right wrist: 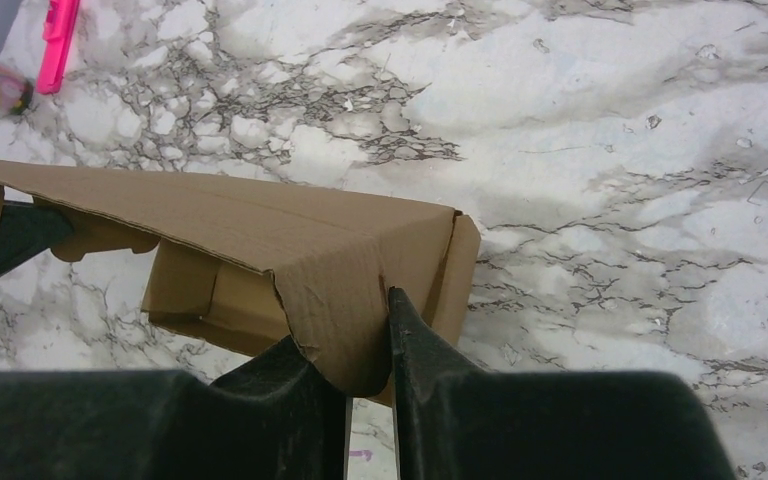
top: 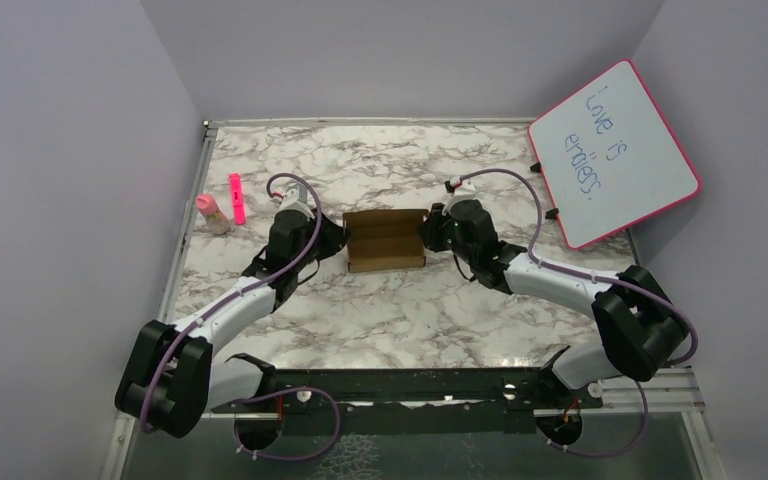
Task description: Fold the paper box
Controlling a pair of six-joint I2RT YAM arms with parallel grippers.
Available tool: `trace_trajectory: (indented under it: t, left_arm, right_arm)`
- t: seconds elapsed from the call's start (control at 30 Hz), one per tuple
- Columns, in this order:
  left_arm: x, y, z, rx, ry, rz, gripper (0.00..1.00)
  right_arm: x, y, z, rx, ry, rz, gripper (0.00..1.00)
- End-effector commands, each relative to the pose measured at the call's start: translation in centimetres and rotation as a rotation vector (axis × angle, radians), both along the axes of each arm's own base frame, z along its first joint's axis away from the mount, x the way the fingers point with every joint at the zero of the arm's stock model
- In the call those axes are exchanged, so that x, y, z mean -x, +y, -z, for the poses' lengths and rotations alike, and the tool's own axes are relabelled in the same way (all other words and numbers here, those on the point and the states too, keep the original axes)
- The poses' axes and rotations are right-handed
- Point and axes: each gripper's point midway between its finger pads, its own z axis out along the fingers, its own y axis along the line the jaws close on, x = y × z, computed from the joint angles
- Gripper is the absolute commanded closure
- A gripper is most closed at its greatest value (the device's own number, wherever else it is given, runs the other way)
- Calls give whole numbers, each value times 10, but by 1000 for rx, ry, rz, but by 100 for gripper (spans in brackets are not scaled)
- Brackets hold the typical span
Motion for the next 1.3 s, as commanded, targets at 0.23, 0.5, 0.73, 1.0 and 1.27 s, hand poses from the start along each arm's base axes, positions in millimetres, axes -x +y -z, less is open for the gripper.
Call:
trace_trajectory:
  t: [0.23, 0.5, 0.73, 1.0, 1.27]
  left_arm:
    - [3, -12, -20, 115, -26, -5, 76]
    - [11, -7, -1, 90, 5, -15, 74]
    - [18, -3, 3, 101, 10, -26, 72]
    - [36, 7, 29, 68, 48, -32, 63]
    - [53, 30, 35, 38, 26, -101, 48]
  right_arm:
    - [5, 11, 5, -17, 2, -12, 77]
    - [9, 5, 13, 3, 4, -5, 77]
    - [14, 1, 19, 17, 8, -12, 76]
    - [23, -5, 23, 11, -9, -24, 69]
    - [37, -16, 24, 14, -41, -46, 58]
